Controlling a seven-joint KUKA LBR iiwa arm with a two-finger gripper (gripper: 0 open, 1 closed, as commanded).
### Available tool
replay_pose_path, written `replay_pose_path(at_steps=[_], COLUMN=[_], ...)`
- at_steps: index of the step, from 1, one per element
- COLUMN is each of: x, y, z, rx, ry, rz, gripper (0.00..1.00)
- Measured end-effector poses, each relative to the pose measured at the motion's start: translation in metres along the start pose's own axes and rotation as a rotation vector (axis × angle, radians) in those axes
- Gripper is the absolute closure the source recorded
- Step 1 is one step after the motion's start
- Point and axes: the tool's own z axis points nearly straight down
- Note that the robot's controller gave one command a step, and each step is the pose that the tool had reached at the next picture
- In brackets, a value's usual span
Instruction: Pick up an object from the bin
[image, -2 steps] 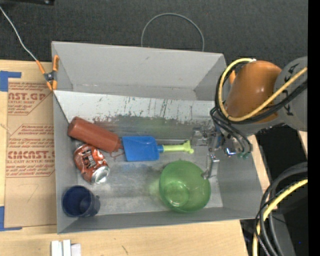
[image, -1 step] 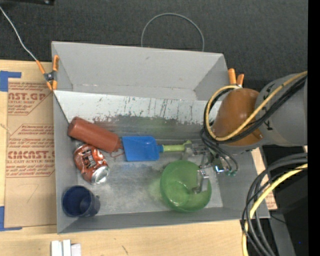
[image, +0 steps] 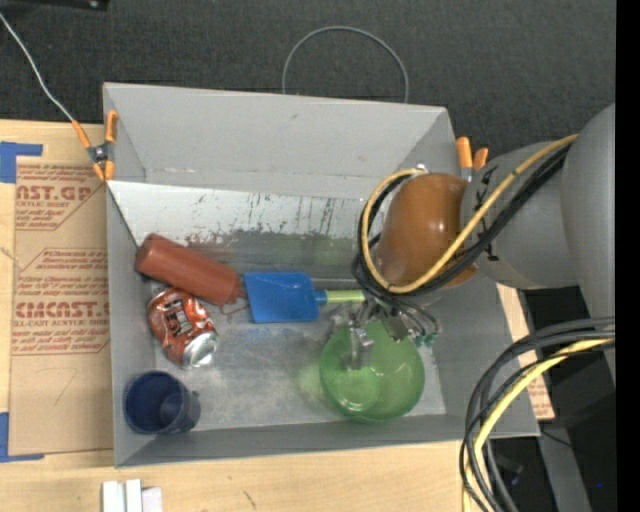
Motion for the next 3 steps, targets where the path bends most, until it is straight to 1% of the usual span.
replay_pose_path(at_steps=[1,2,3], x=[0.000,-0.001,-0.001], y=[0.000,0.012,0.026], z=[0.000,-0.080,-0.176], rx=[0.000,-0.001,0.001], ry=[0.000,0.003,-0.003], rz=[0.000,0.024,0.025], gripper=[1.00,1.00,1.00])
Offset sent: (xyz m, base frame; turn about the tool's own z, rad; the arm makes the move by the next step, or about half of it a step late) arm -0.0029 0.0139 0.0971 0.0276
